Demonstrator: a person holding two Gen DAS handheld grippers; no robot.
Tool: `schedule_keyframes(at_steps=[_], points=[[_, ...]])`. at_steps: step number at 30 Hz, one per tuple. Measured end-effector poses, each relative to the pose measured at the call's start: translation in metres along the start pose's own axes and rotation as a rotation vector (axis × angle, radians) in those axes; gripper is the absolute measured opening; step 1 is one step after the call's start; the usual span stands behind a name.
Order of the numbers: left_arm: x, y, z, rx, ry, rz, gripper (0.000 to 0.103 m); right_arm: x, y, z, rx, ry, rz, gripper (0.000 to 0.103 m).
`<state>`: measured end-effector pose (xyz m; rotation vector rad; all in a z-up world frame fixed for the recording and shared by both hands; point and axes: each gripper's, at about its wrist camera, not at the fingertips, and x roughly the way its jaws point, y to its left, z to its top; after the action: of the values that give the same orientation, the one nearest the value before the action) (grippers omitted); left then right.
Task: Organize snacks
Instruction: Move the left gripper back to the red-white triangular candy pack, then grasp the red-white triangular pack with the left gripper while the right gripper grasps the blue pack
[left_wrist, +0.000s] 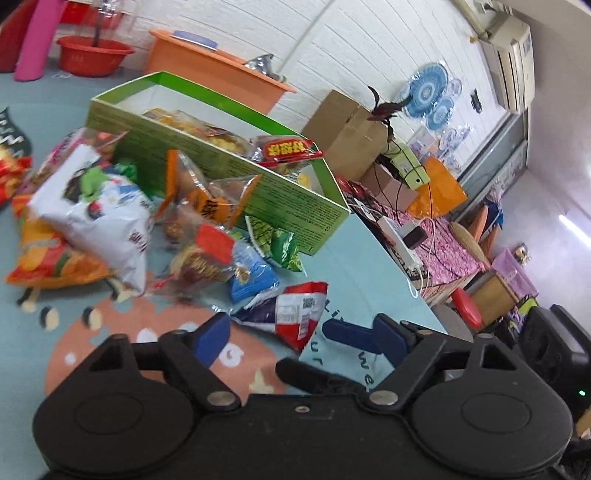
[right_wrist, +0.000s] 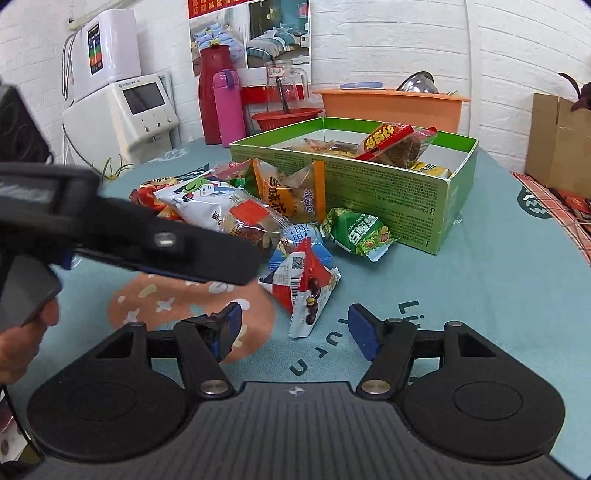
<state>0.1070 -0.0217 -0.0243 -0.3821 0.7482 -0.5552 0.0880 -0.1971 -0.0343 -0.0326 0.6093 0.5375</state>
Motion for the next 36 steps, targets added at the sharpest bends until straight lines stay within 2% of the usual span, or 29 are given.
schedule_keyframes(at_steps=[1, 3, 7, 8, 9, 11, 15, 20, 23, 24, 26, 30, 35, 36], points=[[0.007, -0.001, 0.003, 0.010, 0.010, 0.005, 0.089, 0.000, -0.001, 0.000, 0.003, 0.000, -0.002, 0.102], [0.016, -0.002, 0.006, 0.016, 0.025, 0.007, 0.075, 0.001, -0.003, 0.001, 0.008, 0.000, -0.009, 0.100], [0.028, -0.001, 0.009, 0.018, 0.023, 0.025, 0.076, 0.008, -0.005, 0.004, 0.007, 0.002, -0.006, 0.095], [0.029, -0.001, 0.010, 0.011, 0.019, 0.030, 0.079, 0.010, -0.004, 0.004, 0.004, 0.004, -0.005, 0.087], [0.030, 0.000, 0.009, 0.006, 0.020, 0.033, 0.080, 0.013, -0.003, 0.005, -0.002, 0.009, 0.001, 0.073], [0.029, 0.002, 0.008, 0.010, 0.026, 0.048, 0.080, 0.017, -0.001, 0.006, -0.008, 0.024, 0.024, 0.059], [0.014, 0.011, 0.002, -0.002, 0.004, 0.098, 0.081, 0.013, 0.009, 0.003, -0.042, -0.001, 0.096, 0.059], [-0.019, 0.027, -0.012, -0.071, -0.035, 0.115, 0.083, 0.008, 0.016, 0.003, -0.052, 0.003, 0.158, 0.059], [-0.032, 0.030, -0.016, -0.095, -0.058, 0.130, 0.093, -0.003, 0.013, 0.004, -0.044, 0.012, 0.177, 0.070], [-0.035, 0.030, -0.015, -0.096, -0.066, 0.126, 0.103, -0.008, 0.011, 0.004, -0.036, 0.003, 0.175, 0.077], [-0.038, 0.028, -0.015, -0.101, -0.085, 0.108, 0.103, -0.018, 0.006, 0.003, -0.025, -0.013, 0.150, 0.084], [-0.028, 0.015, -0.014, -0.052, -0.069, 0.087, 0.103, -0.028, -0.003, 0.001, -0.009, -0.035, 0.056, 0.083], [-0.010, 0.010, -0.016, -0.007, -0.029, 0.109, 0.103, -0.017, -0.010, 0.007, 0.023, -0.030, -0.025, 0.083], [-0.006, 0.012, -0.016, -0.005, -0.014, 0.121, 0.091, -0.014, -0.012, 0.009, 0.020, -0.029, -0.045, 0.082]])
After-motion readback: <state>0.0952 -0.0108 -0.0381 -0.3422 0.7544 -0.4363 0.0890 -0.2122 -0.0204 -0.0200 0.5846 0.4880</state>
